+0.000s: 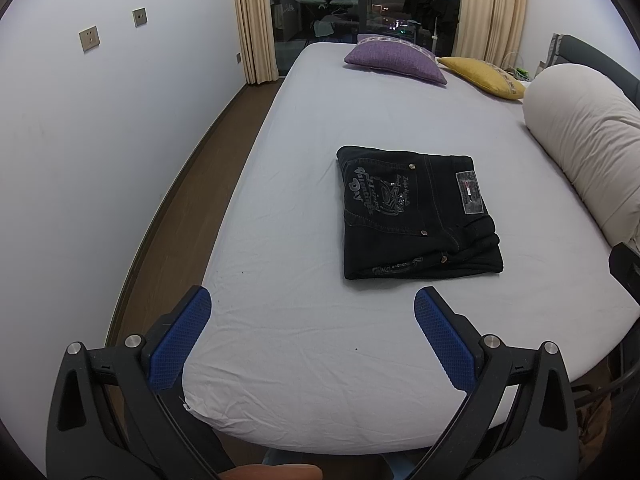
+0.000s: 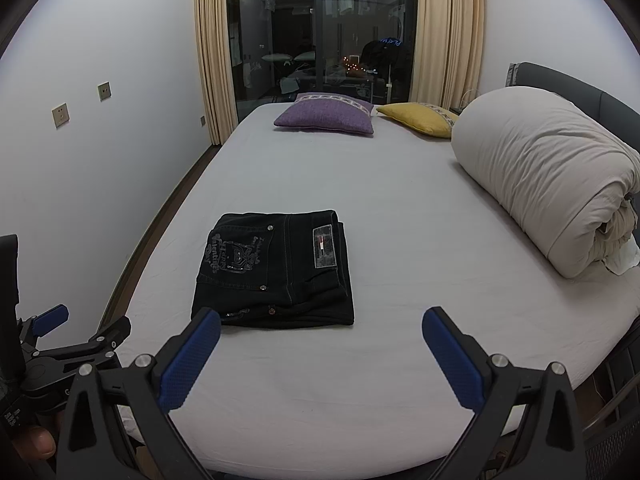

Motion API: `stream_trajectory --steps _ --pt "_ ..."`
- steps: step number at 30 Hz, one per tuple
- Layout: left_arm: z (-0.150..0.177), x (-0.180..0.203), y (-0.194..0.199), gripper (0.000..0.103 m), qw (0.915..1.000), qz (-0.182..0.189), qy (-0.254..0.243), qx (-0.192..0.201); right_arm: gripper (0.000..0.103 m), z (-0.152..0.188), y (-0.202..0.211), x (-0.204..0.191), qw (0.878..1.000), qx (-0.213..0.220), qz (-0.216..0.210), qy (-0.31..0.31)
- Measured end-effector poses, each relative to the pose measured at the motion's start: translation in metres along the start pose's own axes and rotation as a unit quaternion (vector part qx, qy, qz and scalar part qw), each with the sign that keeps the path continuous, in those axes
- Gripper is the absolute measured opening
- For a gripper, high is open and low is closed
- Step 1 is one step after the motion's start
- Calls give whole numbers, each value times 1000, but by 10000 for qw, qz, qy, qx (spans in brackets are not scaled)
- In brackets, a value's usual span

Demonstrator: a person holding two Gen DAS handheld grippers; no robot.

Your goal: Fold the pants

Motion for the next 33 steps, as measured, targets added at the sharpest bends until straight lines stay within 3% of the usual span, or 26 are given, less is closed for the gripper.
stream_trajectory --steps 33 --pt "1 -2 -1 103 10000 5 -14 31 103 -2 2 4 10000 -4 -16 23"
Point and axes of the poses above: each gripper's, at about its wrist camera, not at the fingertips, and y roughly against the way its jaws point, x to its right, z to its underside, the point moved 8 cm from there along -y, roughly the way its jaws point, and after that the axes turned 11 degrees about y, right-handed, at the moved point
